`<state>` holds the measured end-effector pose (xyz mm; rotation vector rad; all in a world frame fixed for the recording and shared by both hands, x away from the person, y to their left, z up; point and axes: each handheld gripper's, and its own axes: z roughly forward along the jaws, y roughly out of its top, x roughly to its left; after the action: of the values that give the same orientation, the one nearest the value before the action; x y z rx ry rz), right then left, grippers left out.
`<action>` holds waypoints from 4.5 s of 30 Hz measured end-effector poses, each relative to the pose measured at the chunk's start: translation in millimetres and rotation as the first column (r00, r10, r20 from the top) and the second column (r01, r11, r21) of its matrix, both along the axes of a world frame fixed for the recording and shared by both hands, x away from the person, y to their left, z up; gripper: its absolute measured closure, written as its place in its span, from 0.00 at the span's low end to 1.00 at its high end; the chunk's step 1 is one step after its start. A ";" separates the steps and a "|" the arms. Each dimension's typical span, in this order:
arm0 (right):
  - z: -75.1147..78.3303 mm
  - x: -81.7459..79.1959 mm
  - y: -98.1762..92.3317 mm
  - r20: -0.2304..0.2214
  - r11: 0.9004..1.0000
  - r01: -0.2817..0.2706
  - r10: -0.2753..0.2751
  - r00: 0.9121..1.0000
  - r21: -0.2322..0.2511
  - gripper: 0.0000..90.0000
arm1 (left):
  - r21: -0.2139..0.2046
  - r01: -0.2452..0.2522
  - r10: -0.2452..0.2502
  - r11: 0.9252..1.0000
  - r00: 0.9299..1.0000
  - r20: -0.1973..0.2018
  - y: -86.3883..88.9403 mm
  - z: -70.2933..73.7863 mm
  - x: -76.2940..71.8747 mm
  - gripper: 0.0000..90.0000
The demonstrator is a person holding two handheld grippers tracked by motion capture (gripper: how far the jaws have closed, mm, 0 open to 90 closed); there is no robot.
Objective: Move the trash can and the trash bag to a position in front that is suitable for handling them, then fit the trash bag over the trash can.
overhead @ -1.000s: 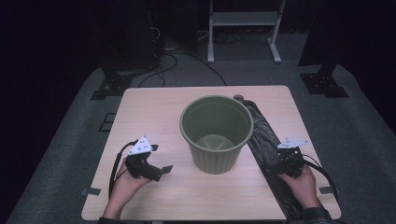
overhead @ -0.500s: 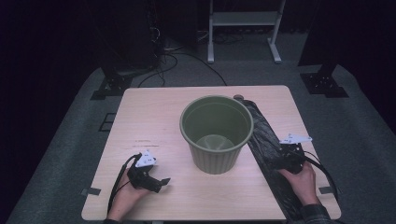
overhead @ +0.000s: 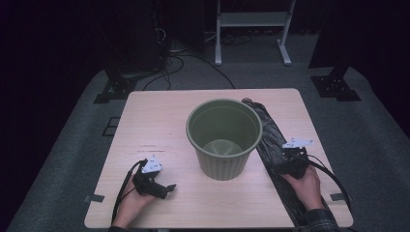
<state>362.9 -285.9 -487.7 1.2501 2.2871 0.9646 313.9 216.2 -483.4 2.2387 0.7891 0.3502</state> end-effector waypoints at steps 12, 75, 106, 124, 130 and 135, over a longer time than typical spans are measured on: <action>3.4 -11.1 0.2 0.056 0.998 -0.044 0.042 0.998 0.037 0.51 | 0.000 0.000 0.000 1.000 1.000 0.000 0.0 0.0 0.0 0.00; 111.2 -26.9 -39.7 0.286 0.920 -0.245 0.156 0.945 0.306 1.00 | 0.000 -0.010 0.010 1.000 1.000 -0.001 0.3 0.0 -0.3 0.00; 231.2 -20.9 -10.6 0.511 0.828 -0.447 0.238 0.826 0.337 1.00 | 0.000 -0.009 0.009 1.000 1.000 -0.001 0.4 0.0 -0.3 0.00; 295.7 -25.3 23.9 0.600 0.763 -0.568 0.307 0.738 0.308 1.00 | -0.001 -0.012 0.012 1.000 1.000 0.000 0.4 -0.1 -0.2 0.00; 309.7 -29.0 37.3 0.618 0.741 -0.600 0.328 0.714 0.300 1.00 | 0.000 -0.012 0.012 1.000 1.000 0.000 0.5 -0.1 -0.2 0.00; 312.0 -32.9 44.4 0.623 0.724 -0.622 0.346 0.702 0.299 1.00 | -0.001 -0.012 0.012 1.000 1.000 -0.001 0.4 -0.1 -0.2 0.00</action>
<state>330.0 -241.5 -175.6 0.3514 1.9915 1.9178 313.7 216.7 -483.6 2.2340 0.8034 0.3547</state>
